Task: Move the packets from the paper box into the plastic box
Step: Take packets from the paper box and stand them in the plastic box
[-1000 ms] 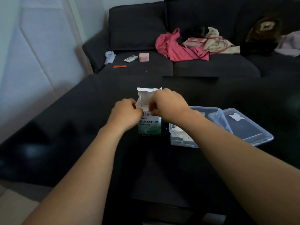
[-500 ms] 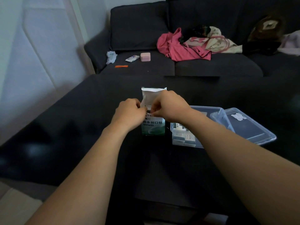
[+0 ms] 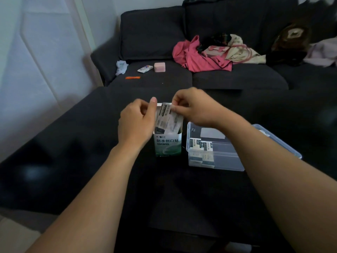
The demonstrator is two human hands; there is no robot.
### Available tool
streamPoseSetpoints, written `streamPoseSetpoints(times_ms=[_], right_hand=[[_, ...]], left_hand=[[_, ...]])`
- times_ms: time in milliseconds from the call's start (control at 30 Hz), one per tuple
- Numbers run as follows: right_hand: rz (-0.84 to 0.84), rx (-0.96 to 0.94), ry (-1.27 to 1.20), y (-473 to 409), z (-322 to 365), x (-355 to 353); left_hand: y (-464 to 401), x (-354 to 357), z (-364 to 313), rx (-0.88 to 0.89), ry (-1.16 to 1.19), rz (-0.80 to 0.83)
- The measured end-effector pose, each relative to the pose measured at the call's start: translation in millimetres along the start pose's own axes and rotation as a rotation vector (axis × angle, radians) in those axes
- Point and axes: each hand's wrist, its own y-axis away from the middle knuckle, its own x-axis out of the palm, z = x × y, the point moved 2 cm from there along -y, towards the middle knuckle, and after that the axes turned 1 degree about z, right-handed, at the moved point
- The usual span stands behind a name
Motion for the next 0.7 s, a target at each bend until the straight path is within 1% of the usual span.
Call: streamPoseSetpoints(times_ms=[67,133,200,267,367,467,567,700], right_hand=[[-0.020,-0.003,-0.110,6,2,-17],[0.012,0.023,-0.270,13,2,-30],[0.065,0.048,-0.368,19,1,-40],[0.105,0.066,-0.446,23,-1,-44],[0.117,0.098,-0.555,24,-8,-40],[0.076,0.144,-0.581,26,-17,-36],[0.051,0.181,-0.594,30,-23,-38],[0.041,0.206,-0.581,37,-33,-47]], left_hand=[[0,2,-4,0.131,0.111,-0.016],[1,6,-7,0.221,0.171,0.026],[1,8,-12,0.284,0.172,0.068],[4,7,-20,0.309,0.239,0.125],[14,10,-31,0.186,0.456,0.308],[29,21,-43,-0.053,0.658,0.474],[37,30,-55,-0.275,0.831,0.522],[41,35,-62,-0.400,0.932,0.531]])
